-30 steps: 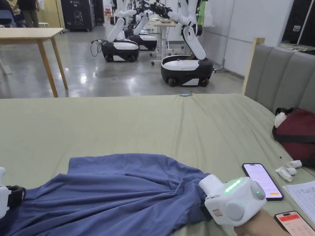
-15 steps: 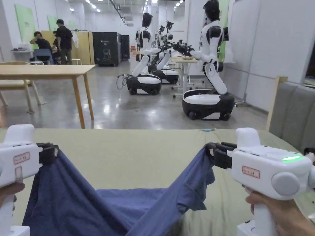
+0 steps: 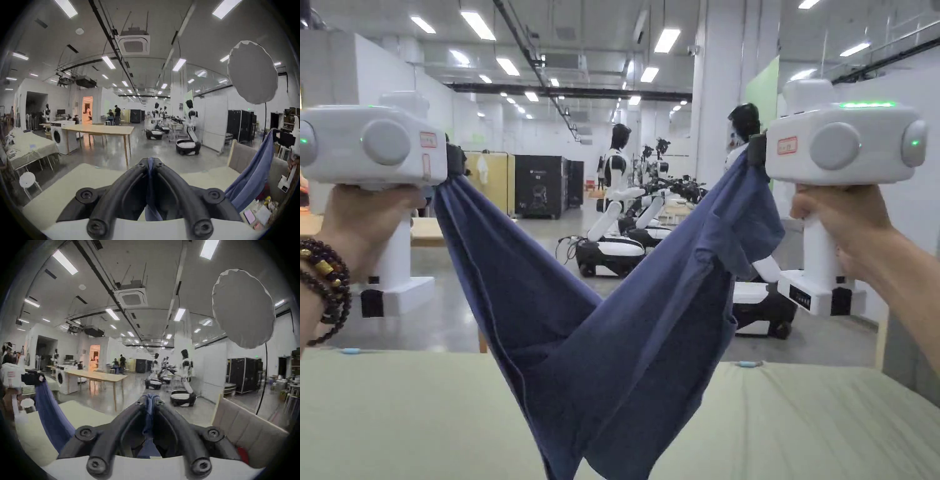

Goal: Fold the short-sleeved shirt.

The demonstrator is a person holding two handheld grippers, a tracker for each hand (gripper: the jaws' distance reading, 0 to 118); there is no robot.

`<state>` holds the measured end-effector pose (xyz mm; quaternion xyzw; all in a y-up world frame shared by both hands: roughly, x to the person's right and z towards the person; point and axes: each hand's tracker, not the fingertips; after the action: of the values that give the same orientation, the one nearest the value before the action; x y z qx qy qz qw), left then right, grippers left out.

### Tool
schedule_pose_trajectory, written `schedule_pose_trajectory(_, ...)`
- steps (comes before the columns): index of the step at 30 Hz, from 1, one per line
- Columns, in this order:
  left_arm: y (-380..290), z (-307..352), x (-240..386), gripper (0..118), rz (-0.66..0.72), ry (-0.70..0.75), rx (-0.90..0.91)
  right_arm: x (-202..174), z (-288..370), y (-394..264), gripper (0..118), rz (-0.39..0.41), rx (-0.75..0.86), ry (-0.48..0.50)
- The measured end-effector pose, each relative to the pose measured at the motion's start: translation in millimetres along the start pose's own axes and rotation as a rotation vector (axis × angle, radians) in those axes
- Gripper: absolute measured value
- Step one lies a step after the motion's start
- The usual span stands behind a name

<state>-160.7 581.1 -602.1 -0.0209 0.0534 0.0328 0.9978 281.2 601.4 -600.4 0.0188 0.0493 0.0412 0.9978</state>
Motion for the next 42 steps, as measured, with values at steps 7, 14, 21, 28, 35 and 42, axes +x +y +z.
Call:
schedule_pose_trajectory(7, 1.3, -39.5, 20.0, 2, 0.025, 0.017, -0.007, 12.1, -35.7, 18.3, 7, 0.003, -0.016, -0.067)
schedule_pose_trajectory(14, -34.0, -58.8, 27.2, 2, -0.003, 0.01, -0.04, 29.2, -55.1, -29.6, 7, -0.056, -0.051, -0.045)
schedule_pose_trajectory(21, -118.9, -56.1, 26.1, 2, -0.014, -0.033, -0.104, 31.1, -66.5, -116.1, 7, -0.097, -0.134, -0.047)
schedule_pose_trajectory(28, -186.3, -64.2, 15.4, 2, 0.043, -0.028, -0.203, 32.5, -75.4, -185.2, 7, -0.118, -0.219, -0.031)
schedule_pose_trajectory(35, -215.1, -11.7, -11.6, 2, 0.056, -0.11, -0.228, 53.1, -3.7, -214.2, 7, -0.158, -0.179, 0.038)
schedule_pose_trajectory(42, -284.0, 110.6, -43.8, 2, 0.028, -0.142, -0.212, 68.6, 137.3, -276.2, 7, -0.047, -0.175, 0.1)
